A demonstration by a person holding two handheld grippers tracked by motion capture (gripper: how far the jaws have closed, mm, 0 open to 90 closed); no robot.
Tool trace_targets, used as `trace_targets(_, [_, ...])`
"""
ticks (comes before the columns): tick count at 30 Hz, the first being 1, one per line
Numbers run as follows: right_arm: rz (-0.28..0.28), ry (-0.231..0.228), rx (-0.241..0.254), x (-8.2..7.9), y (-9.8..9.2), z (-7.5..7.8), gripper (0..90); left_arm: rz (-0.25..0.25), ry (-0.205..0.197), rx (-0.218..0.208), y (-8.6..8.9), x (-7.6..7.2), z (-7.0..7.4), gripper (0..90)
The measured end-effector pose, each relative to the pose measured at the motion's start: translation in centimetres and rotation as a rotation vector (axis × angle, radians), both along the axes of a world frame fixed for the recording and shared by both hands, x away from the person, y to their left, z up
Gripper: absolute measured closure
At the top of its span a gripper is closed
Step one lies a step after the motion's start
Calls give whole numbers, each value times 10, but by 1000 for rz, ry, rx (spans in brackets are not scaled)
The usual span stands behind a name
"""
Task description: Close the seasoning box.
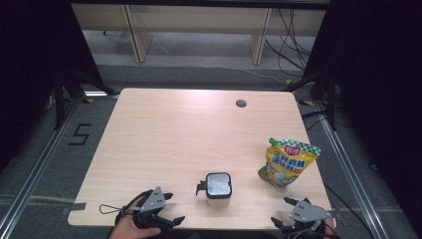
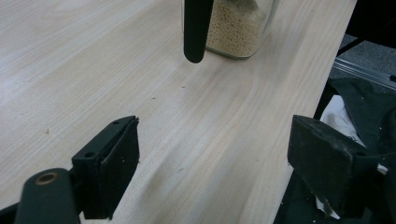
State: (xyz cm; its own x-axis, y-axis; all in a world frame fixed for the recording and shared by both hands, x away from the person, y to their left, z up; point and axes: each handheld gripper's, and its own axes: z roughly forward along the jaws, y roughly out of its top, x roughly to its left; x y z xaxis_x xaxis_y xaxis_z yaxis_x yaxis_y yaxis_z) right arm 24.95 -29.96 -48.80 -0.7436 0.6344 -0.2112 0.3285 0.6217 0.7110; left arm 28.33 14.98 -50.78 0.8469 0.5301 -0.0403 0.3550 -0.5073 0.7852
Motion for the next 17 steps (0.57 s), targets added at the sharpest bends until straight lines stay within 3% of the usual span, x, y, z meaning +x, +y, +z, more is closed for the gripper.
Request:
trace_targets(3, [3, 9, -4, 0, 0, -1, 261, 4, 14, -22, -2, -1, -2, 164])
trace_targets(4, [4, 10, -6, 0, 0, -1, 261, -6, 4, 4, -2, 0, -1, 164])
trace_targets(7, [15, 6, -12, 1, 0, -1, 261, -1, 15, -9, -3, 0, -2, 164])
trace_targets(9, [15, 9, -13, 1, 0, -1, 261, -8, 11, 9, -1, 0, -1, 163])
trace_targets(10, [16, 11, -15, 1, 0, -2, 261, 2, 17, -13, -3, 0, -2, 163])
trace_targets(13, [10, 14, -17, 1, 0, -2, 261, 1, 14, 12, -1, 1, -2, 164])
trace_targets(14, [4, 18, -18, 1, 1, -2, 261, 16, 28, -27, -4, 0, -3, 164])
trace_targets(16, [5, 20, -19, 1, 1, -3, 261, 3, 14, 19, -1, 2, -2, 165])
trace_targets(17, [1, 23, -18, 1, 1, -3, 261, 4, 10, 19, -1, 2, -2, 169])
